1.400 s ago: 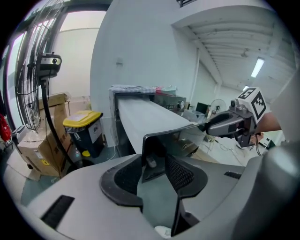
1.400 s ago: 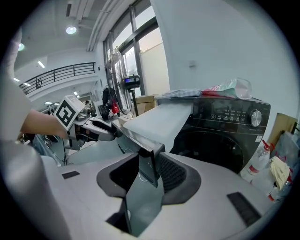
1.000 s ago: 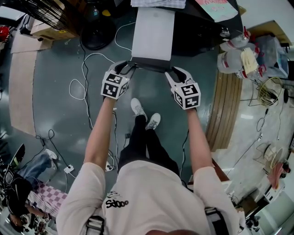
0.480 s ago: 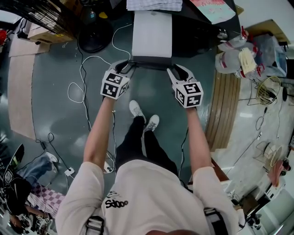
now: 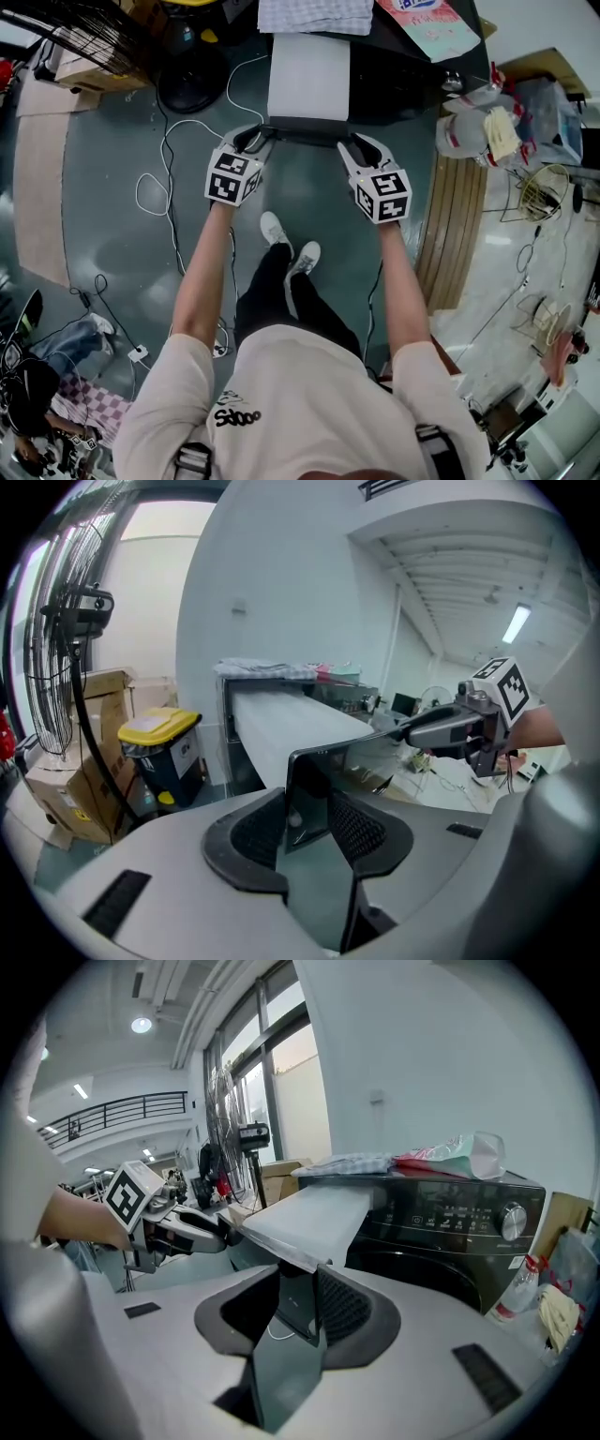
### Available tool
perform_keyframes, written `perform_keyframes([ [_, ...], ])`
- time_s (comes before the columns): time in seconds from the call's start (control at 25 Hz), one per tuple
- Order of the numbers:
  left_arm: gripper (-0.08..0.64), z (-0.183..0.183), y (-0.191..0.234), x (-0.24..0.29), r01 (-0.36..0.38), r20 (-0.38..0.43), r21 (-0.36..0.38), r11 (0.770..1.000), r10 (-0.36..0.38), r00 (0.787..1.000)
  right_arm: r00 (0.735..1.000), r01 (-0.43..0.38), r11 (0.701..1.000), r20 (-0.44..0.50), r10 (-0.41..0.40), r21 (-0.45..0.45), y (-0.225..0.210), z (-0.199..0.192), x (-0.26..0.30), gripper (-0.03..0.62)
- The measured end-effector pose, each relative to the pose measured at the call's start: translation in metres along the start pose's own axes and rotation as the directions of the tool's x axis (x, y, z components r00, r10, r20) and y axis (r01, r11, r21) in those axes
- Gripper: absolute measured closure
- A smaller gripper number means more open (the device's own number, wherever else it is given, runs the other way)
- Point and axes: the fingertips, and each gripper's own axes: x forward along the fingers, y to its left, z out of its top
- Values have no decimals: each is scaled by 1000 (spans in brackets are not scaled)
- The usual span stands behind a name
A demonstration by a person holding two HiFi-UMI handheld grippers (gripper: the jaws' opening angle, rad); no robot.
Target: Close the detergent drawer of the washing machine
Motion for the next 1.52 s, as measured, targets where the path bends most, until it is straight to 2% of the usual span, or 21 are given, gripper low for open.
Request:
perform_keyframes([
  [0.36,413,12,13,14,-6,-2,1,1000,6,1000,1000,1,1000,-3,-1,1,-14,11,14,469],
  [0.92,413,26,35,29,-5,-16,23,1000,5,1000,999,48,999,-26,-47,15,-25,24,34,469],
  [1.24,413,35,47,40,9,-29,55,998,-7,1000,995,104,995,3,-104,5,-33,32,46,469],
  [1.52,413,52,63,57,-20,-13,37,999,20,1000,996,83,997,40,-83,2,-52,46,64,469],
])
